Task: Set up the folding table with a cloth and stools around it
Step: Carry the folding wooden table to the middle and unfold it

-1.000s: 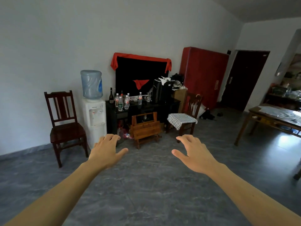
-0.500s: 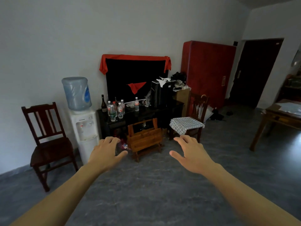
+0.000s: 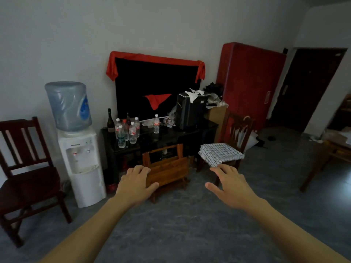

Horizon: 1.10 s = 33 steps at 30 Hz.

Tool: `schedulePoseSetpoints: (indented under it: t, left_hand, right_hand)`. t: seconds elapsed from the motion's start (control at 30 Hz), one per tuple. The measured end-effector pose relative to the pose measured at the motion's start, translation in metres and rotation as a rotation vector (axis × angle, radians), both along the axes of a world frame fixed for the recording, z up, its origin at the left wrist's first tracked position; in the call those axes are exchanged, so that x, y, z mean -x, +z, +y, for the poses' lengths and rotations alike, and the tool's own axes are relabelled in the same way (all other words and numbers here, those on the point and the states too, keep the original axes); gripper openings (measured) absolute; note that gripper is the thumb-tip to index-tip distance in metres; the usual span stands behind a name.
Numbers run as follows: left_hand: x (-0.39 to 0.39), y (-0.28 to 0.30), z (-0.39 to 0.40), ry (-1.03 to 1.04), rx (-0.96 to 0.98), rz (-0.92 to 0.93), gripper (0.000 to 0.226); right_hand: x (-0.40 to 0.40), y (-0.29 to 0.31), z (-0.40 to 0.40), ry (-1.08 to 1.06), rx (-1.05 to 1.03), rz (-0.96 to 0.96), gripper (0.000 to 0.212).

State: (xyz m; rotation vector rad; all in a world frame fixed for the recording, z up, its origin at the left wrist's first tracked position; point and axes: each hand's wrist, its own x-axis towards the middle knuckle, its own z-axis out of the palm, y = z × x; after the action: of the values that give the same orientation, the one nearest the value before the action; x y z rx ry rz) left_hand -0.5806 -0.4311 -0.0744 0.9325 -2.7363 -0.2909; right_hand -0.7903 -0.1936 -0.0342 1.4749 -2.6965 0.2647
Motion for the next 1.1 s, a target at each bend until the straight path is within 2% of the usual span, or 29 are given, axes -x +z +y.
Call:
schedulePoseSetpoints:
  t: [0.17,0.37,0.63,0.87,1.1]
  left_hand:
    - [0.068,-0.007,-0.088,-0.016,-0.033,-0.016,0.066]
    - [0.139,-0.025,-0.158,-0.015,-0.077,-0.059,0.063]
    - [0.269,-0.052,-0.24,0.02,-0.102,-0.134,0.061]
    - [0.383,-0.053,-0.301,0.132,-0.145,-0.148,0.062]
    - [0.44,-0.078,-0.353,0.228,-0.222,-0.191,0.057]
  right_hand:
    - [0.061,-0.004,-0.086,-0.01,-0.034,-0.008,0.069]
    - [0.131,-0.027,-0.162,0.0,-0.056,-0.075,0.069]
    - [0.273,-0.064,-0.258,0.043,-0.008,-0.152,0.067]
    - [0.407,-0.075,-0.346,0.136,-0.038,-0.201,0.065]
    - [0.485,-0.098,-0.424,0.238,-0.103,-0.225,0.068]
